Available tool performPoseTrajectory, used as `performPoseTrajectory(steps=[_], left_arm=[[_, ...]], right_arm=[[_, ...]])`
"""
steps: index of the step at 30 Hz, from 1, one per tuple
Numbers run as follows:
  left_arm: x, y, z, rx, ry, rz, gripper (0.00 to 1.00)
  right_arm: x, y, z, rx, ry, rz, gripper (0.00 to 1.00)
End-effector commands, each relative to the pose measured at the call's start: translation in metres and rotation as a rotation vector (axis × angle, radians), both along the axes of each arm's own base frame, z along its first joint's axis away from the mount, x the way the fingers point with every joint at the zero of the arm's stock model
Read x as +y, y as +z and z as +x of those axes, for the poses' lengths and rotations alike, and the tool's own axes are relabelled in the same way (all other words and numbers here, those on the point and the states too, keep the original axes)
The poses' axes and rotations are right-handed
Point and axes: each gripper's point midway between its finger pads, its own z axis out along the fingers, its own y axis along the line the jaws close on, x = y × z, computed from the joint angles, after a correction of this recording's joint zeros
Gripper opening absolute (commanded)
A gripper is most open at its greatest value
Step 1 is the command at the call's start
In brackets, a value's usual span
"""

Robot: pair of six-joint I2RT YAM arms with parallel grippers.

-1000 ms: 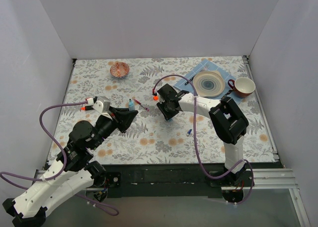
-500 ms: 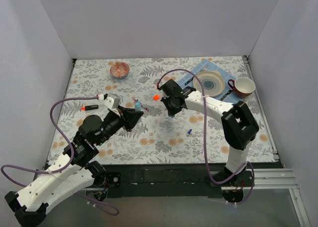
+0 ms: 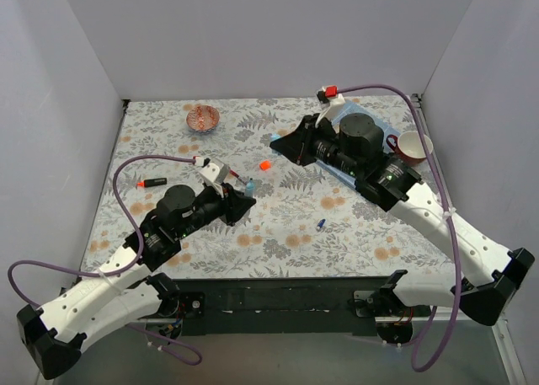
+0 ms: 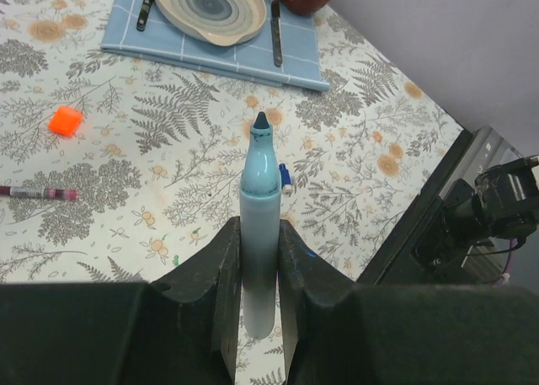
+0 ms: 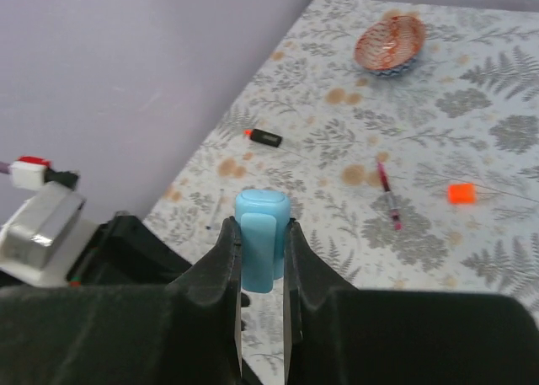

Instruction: Insert the pens into the pen caps

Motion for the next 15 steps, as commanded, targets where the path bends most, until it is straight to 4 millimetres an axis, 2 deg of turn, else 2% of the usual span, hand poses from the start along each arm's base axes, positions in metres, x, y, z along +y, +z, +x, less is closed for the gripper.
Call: performPoseTrajectory(steps=[1,3,6,11,15], left_arm=[[-0.001,0.011,-0.003,-0.027,-0.022,-0.005,0.0],[0.0,0.012,-0.003,-0.03,-0.022,-0.01,0.0],[0.0,0.013,-0.005,-0.035,-0.027,-0.016,0.0],[0.001,0.017,-0.008,-0.05,-0.035,-0.036,0.0],[0.001,0.017,-0.007,-0.047,-0.03,-0.034,0.0]], right_arm=[[0.028,0.003,-0.017,0.056,0.094,0.172,0.01],[0.031,0.01,-0.02,0.038,0.104,0.206,0.01],[0.037,0.01,-0.025,0.026,0.123,0.23,0.01],[0.042,0.0,-0.029,0.035,0.133,0.243,0.01],[0.046,0.002,-0.033,0.034,0.146,0.261,0.01]])
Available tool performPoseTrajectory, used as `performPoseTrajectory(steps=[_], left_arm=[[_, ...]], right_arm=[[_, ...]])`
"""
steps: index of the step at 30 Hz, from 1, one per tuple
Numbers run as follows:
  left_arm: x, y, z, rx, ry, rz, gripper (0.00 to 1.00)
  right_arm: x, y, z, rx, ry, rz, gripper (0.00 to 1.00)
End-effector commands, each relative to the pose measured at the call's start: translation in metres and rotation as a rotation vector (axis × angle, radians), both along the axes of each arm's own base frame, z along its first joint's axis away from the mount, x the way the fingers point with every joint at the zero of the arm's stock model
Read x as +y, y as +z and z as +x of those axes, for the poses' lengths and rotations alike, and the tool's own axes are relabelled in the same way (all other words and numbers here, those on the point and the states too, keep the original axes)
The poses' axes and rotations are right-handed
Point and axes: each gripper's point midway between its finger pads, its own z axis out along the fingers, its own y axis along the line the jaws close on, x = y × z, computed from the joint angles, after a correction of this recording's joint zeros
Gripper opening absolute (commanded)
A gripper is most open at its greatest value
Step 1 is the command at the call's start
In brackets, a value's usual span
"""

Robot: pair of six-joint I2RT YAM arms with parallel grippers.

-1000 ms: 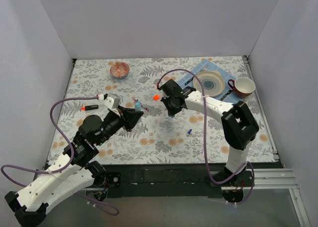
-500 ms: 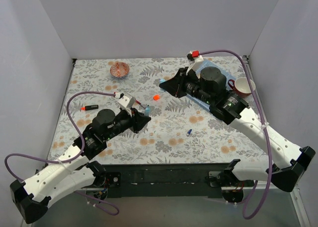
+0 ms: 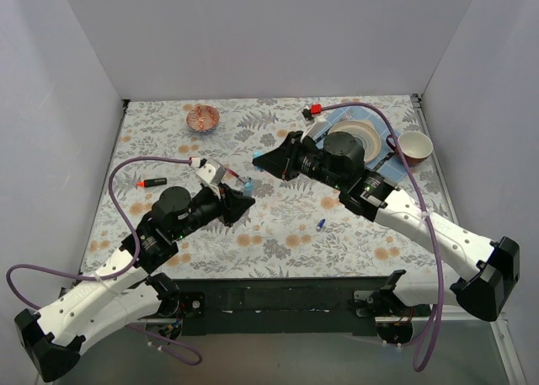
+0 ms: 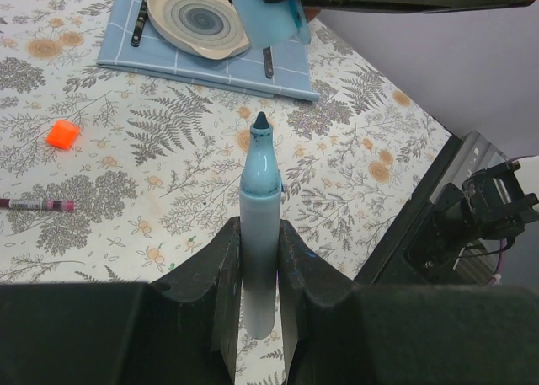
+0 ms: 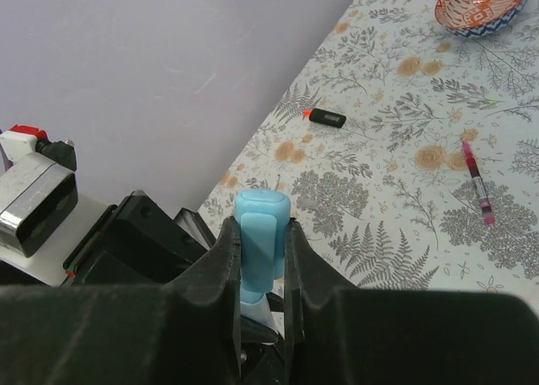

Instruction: Insert the pens into the pen caps

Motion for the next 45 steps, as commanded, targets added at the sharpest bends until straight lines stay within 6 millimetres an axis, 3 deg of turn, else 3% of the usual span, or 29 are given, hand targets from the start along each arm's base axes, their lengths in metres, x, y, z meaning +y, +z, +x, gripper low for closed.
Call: performPoseTrajectory(steps=[1,11,23,26,30,35,45], left_arm=[[-0.001,0.01,-0.002,-0.029,-0.014,-0.018,0.0],[0.0,0.011,-0.001,-0.022,-0.008,-0.022,0.0],[-0.001,0.012,-0.002,-0.01,-0.011,-0.031,0.0],[-0.001,0.018,-0.002,-0.003,0.001,-0.068,0.0],[-0.003,0.03,0.004,0.022,0.043,-0.145,0.0],[0.0,0.046,0.01,-0.016,0.075,-0.185,0.0],[0.003,0.052,0.019,-0.027,0.122,-0.187,0.0]], right_arm=[[0.005,0.032,-0.008,-0.059,0.02,0.113,0.01],[0.013,0.023,-0.013,-0.063,0.025,0.094,0.01],[0.019,-0.009,-0.031,-0.082,0.018,0.017,0.01],[0.023,-0.019,-0.043,-0.075,0.024,0.007,0.01],[0.025,-0.046,-0.058,-0.064,-0.036,-0.046,0.01],[0.024,-0.064,-0.065,-0.052,-0.099,-0.088,0.01],[0.023,-0.075,-0.072,-0.062,-0.119,-0.135,0.01]])
